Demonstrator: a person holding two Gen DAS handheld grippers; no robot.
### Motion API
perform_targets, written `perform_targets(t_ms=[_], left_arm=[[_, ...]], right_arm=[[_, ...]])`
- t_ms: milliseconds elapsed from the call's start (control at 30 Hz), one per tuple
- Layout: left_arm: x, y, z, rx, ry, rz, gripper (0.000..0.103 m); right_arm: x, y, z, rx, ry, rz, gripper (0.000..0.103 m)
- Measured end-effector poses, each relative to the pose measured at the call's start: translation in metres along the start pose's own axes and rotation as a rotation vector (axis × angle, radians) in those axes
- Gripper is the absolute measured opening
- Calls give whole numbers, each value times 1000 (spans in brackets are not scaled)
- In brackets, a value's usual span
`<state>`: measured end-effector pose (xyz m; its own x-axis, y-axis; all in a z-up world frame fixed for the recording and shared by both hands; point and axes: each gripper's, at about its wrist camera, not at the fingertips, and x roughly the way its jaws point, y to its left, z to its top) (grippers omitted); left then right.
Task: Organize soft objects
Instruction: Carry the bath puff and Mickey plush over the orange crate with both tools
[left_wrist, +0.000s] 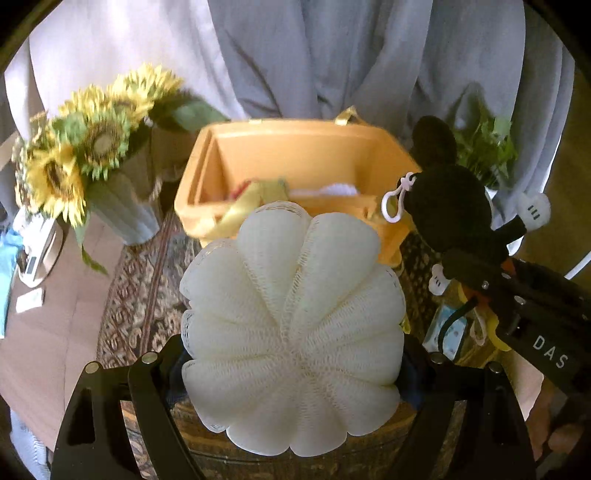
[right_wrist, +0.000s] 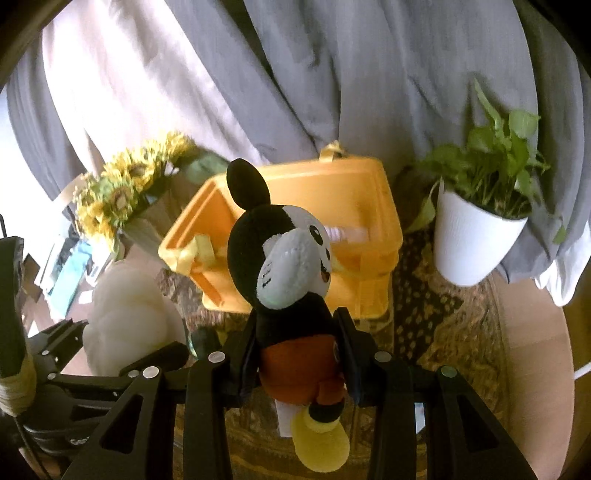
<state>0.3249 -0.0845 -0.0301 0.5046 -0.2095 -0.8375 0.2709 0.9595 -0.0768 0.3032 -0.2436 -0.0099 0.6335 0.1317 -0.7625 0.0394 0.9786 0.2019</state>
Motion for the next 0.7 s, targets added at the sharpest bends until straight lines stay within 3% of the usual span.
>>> perform_targets(t_ms=[400,700], left_arm=[[-12,5,46,18,-125,17,87],[-3,10,79,34,-155,56,87]], right_arm=[[2,3,44,-12,-93,12,39],[19,0,78,-29,-112,2,39]])
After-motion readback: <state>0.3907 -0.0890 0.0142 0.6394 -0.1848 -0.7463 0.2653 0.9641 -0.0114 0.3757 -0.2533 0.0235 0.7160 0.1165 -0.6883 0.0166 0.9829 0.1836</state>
